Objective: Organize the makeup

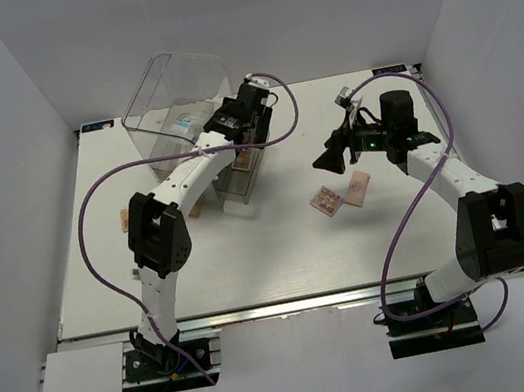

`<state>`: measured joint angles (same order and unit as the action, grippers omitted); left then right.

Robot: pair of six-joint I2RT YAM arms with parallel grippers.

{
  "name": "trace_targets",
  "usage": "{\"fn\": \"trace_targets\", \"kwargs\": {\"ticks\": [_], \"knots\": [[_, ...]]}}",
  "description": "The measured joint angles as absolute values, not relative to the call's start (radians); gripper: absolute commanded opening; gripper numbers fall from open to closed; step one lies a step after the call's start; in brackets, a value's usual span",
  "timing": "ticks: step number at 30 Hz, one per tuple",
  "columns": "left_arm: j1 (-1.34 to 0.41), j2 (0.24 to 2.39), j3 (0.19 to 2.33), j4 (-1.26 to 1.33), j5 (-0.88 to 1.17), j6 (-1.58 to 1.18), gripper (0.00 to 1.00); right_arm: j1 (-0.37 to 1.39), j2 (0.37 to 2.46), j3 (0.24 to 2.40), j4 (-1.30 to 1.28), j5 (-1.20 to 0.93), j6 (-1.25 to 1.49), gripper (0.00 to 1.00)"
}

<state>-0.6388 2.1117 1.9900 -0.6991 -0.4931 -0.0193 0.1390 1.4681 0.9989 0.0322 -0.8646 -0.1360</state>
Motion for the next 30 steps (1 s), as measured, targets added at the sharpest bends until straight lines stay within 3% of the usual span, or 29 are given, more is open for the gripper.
{"fn": "trace_targets", "kwargs": {"ticks": [6, 8, 9, 10, 11, 14, 16, 17, 20, 25, 30], "knots": [[-0.639, 2.112, 1.981, -0.696, -0.49, -0.025, 0.79, 0.139, 1.468, 1.009, -0.038, -0.835, -0.247, 0.89], [-0.639, 2.11, 1.981, -0.696, -0.488, -0.032, 0.71, 0.139, 1.468, 1.013, -0.058, -0.827, -0.277, 0.89], [-0.639, 2.107, 1.981, -0.697, -0.484, -0.04, 0.66, 0.14, 1.468, 1.016, -0.068, -0.82, -0.299, 0.9], [-0.639, 2.1, 1.979, -0.698, -0.464, -0.056, 0.5, 0.143, 1.467, 1.019, -0.078, -0.808, -0.325, 0.89], [-0.638, 2.087, 1.967, -0.692, -0.443, -0.075, 0.41, 0.15, 1.464, 1.019, -0.085, -0.79, -0.352, 0.89], [-0.637, 1.997, 1.863, -0.664, -0.363, -0.125, 0.24, 0.191, 1.451, 1.018, -0.112, -0.697, -0.455, 0.89], [-0.638, 1.885, 1.744, -0.634, -0.306, -0.165, 0.27, 0.233, 1.449, 1.017, -0.139, -0.644, -0.515, 0.89], [-0.638, 1.824, 1.686, -0.621, -0.283, -0.184, 0.38, 0.258, 1.452, 1.017, -0.158, -0.616, -0.536, 0.89], [-0.641, 1.602, 1.516, -0.569, -0.245, -0.264, 0.5, 0.345, 1.484, 1.017, -0.21, -0.514, -0.558, 0.89], [-0.642, 1.256, 1.296, -0.506, -0.259, -0.396, 0.64, 0.429, 1.58, 1.017, -0.276, -0.4, -0.502, 0.89], [-0.642, 1.067, 1.108, -0.521, -0.329, -0.52, 0.77, 0.437, 1.651, 1.026, -0.307, -0.269, -0.423, 0.89]]}}
